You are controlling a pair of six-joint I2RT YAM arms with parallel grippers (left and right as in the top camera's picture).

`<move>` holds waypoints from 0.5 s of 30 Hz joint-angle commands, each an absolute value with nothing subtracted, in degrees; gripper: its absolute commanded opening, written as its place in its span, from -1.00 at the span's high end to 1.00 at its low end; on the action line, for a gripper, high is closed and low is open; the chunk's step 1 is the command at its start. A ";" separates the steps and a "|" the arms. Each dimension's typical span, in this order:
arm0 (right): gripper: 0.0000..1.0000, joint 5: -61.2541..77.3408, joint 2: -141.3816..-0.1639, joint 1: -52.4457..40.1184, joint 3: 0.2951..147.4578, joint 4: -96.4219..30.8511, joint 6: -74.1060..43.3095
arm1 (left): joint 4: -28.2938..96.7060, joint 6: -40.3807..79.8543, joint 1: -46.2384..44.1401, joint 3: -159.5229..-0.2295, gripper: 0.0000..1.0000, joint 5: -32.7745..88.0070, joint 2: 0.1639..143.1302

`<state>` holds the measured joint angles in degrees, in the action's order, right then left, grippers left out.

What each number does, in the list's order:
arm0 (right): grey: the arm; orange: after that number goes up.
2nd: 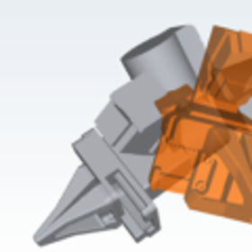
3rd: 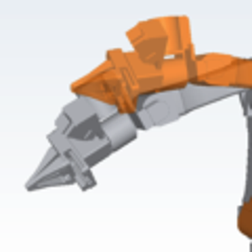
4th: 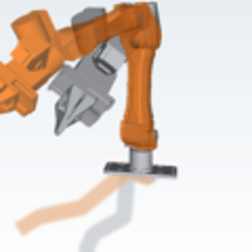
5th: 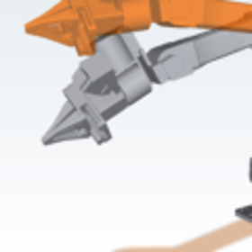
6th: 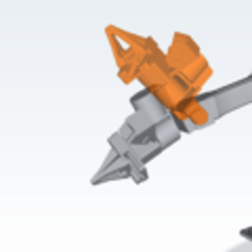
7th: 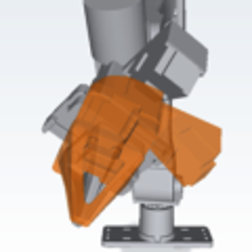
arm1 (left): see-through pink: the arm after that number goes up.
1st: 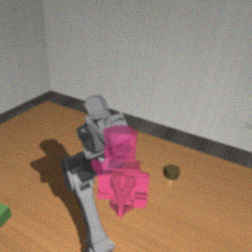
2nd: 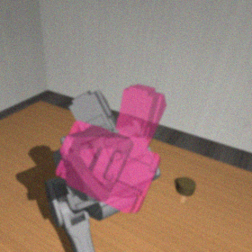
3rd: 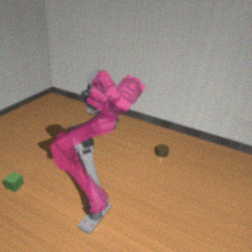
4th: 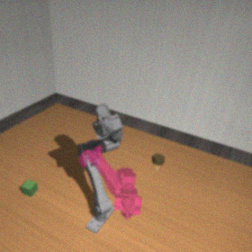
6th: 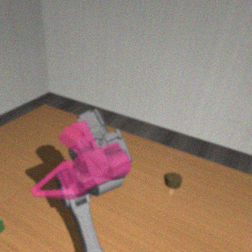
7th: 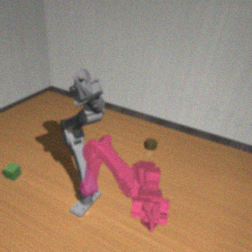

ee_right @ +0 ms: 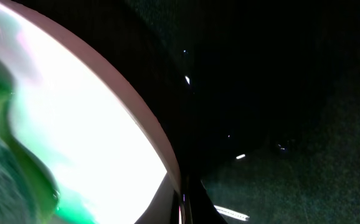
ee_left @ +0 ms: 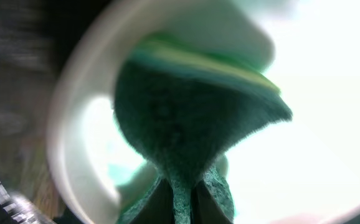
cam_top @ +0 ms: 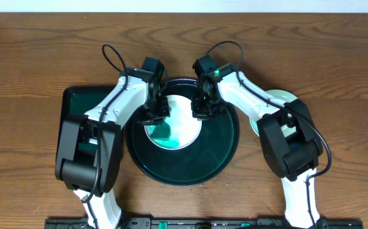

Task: Clean dirty plates on tray and stack at the side
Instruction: 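Scrub the last plate with the sponge in the left gripper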

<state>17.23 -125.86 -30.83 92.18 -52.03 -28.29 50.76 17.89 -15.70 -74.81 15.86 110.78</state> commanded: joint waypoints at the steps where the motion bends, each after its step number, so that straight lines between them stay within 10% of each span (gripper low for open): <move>1: 0.98 14.41 -126.69 -30.46 90.96 -51.81 -29.95 | 49.98 6.20 -15.88 -73.95 0.85 29.41 111.46; 7: 0.98 14.41 -126.69 -30.46 90.96 -51.99 -29.93 | 41.65 6.33 -15.64 -73.95 0.86 27.46 111.46; 15: 0.98 14.41 -126.69 -30.46 90.96 -51.94 -29.69 | 46.61 29.76 -15.64 -73.97 0.85 -9.45 111.46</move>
